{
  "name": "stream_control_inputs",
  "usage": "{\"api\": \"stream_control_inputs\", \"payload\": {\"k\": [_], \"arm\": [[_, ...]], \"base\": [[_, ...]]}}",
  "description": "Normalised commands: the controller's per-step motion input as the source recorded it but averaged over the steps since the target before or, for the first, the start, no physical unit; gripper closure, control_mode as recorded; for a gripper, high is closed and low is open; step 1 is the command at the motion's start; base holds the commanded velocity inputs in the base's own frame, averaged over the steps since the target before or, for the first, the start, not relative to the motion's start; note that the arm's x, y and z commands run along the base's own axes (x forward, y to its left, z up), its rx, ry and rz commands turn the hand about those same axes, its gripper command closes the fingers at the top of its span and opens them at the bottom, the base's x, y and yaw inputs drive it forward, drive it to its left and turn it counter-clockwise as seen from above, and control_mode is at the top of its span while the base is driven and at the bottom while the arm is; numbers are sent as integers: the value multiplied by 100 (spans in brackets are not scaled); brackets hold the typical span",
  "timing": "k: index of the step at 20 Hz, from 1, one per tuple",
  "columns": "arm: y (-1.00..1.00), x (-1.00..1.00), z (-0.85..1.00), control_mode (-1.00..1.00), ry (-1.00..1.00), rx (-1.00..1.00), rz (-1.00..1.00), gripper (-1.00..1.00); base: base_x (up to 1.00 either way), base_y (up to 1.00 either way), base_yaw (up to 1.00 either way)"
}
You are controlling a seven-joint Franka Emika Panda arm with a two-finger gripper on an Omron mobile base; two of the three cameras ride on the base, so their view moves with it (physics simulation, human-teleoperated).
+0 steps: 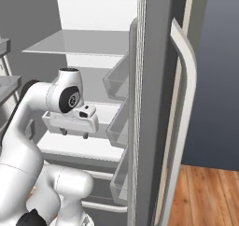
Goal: Place the cold items (mango and tomato) from the fridge in one tupperware on the dining counter. Place the warm items (kebab skewer and hot dog) in the stove area in another tupperware.
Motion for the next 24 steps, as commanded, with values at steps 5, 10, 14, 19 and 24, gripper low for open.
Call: {"api": "stream_control_inputs", "payload": {"k": [5,10,14,19,24], "arm": [[0,0,0,-100,-35,0,0,-100],[0,34,27,-100,-43,-7,-5,-100],[-7,45,65,-100,-41,-7,-17,-100],[-16,88,35,-100,-23,2,-21,-100],[-28,100,0,-100,-2,1,-3,-100]], "base": [[0,0,0],[0,0,0],[0,0,0],[0,0,0],[0,0,0]]}}
